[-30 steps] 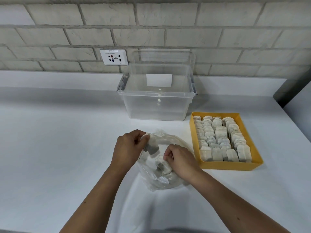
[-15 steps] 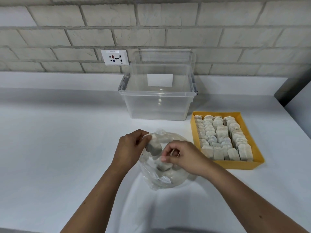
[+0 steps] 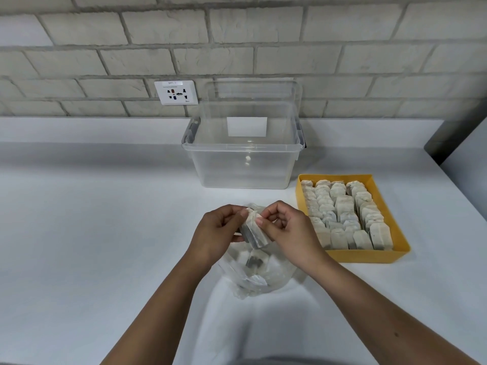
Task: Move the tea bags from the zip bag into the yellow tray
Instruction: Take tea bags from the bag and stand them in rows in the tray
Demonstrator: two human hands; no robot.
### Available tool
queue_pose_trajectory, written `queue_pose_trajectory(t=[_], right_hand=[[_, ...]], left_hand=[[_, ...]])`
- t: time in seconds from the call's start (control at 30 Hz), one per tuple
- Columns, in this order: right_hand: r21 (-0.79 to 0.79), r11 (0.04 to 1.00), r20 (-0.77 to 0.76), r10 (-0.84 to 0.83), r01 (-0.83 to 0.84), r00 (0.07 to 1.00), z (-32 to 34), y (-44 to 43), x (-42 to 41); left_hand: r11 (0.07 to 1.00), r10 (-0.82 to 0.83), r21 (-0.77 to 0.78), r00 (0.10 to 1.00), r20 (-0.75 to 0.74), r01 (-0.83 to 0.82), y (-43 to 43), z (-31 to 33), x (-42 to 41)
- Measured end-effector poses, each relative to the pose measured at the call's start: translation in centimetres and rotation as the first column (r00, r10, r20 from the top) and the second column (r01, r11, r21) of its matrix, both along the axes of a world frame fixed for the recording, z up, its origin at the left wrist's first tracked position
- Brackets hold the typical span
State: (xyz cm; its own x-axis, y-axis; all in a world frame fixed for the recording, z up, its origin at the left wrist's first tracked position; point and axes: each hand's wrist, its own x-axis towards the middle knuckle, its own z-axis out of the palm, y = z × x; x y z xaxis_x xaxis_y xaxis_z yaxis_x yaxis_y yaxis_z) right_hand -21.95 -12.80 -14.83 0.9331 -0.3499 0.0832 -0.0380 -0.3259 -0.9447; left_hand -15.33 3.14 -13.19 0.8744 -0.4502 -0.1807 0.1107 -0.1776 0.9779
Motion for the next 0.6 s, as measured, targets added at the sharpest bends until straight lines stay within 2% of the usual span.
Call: queue_pose_trajectory(t=[0.13, 0.2, 0.27, 0.37, 0.4, 0.47, 0.53, 0.6], right_hand=[[-0.009, 0.999, 0.048, -0.052, 0.053, 0.997, 0.1, 0.2, 0.3], [0.016, 0.998, 0.067, -0.062, 0.061, 0.996, 0.2, 0.2, 0.4], [0.061, 0.997, 0.065, -0.044, 0.040, 0.997, 0.2, 0.2, 0.4], [0.081, 0.996, 0.029, -0.051, 0.049, 0.998, -0.1, 0.2, 0.3], [0.017, 0.998, -0.017, -0.065, 0.065, 0.998, -0.2, 0.2, 0.3], [-0.267, 0.964, -0.190, -0.039, -0.014, 0.981, -0.5, 0.1, 0.1], [-0.501, 0.831, -0.411, 0.017, -0.242, 0.911, -0.8, 0.6, 0.0], [-0.593, 0.693, -0.563, 0.008, -0.411, 0.826, -1.2, 1.5, -0.1]], left_hand=[[0.996, 0.035, -0.084, 0.994, -0.108, -0.044, -0.3, 0.4, -0.4], [0.997, 0.029, -0.063, 0.993, -0.113, -0.037, -0.3, 0.3, -0.4], [1.000, 0.027, 0.000, 0.998, -0.063, -0.027, -0.2, 0.0, -0.4], [0.991, 0.095, 0.082, 0.992, 0.084, -0.102, 0.1, -0.5, -0.2], [0.983, 0.128, 0.116, 0.982, 0.136, -0.144, 0.3, -0.6, -0.1], [0.962, 0.186, 0.162, 0.962, 0.200, -0.220, 0.5, -0.5, 0.1], [0.955, 0.212, 0.170, 0.959, 0.190, -0.245, 0.6, -0.5, 0.3], [0.959, 0.212, 0.155, 0.962, 0.170, -0.238, 0.7, -0.6, 0.3]])
